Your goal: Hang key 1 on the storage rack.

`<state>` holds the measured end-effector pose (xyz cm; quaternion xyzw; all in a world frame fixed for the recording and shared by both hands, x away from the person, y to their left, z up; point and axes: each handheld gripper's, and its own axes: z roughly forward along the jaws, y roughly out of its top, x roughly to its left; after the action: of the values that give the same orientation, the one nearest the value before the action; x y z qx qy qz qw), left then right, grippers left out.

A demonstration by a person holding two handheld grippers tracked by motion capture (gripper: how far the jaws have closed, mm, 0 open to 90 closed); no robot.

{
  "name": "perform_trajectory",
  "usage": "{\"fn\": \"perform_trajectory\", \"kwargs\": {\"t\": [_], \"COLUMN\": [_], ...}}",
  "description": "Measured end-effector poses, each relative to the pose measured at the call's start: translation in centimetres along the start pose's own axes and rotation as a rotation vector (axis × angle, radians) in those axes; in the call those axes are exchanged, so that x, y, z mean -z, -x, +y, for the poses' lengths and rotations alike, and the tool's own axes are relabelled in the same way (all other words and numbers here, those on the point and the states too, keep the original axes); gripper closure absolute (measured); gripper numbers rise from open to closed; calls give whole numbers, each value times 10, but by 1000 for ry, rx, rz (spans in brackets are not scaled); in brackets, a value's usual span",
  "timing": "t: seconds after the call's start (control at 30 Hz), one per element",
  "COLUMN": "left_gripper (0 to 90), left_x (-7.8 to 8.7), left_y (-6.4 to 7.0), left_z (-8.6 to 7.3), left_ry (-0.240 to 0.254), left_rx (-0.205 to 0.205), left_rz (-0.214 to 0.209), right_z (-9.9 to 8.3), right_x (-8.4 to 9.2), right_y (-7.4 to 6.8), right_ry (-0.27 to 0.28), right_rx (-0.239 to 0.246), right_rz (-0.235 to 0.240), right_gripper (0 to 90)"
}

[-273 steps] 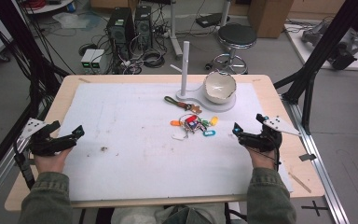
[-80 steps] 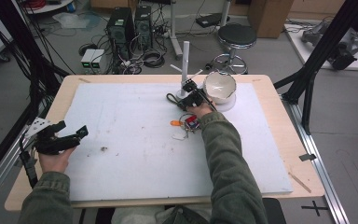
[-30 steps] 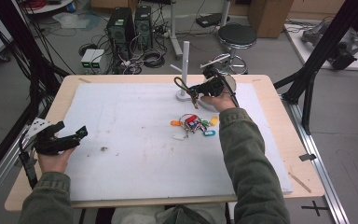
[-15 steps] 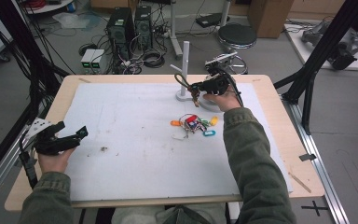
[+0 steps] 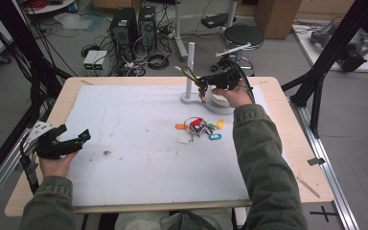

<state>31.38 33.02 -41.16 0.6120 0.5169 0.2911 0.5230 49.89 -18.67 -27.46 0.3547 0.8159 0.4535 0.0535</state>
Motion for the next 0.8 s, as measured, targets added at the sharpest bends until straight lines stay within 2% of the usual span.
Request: {"fn": "perform_trajectory", "kwargs": {"t": [0.13,0.33,0.43,0.8], "left_gripper": [17,17,17,17], "left_x": [0,1,0,0], "left_y": [-1,-1,-1,-2], "left_z": [0,0,0,0], "left_ry": [3,7,4,5], "left_rx": [-1,1,2,5], "left_rz": [6,7,8,11], "right_z": [9,17,20,22], "right_x": [8,14,16,7], "right_y": [2,2,3,13], "right_ry": [27,21,37,9], "right_rx": [1,11,1,-26], "right_rz": [-12,-23,-23,-63], "right_gripper": [789,789,789,788]}}
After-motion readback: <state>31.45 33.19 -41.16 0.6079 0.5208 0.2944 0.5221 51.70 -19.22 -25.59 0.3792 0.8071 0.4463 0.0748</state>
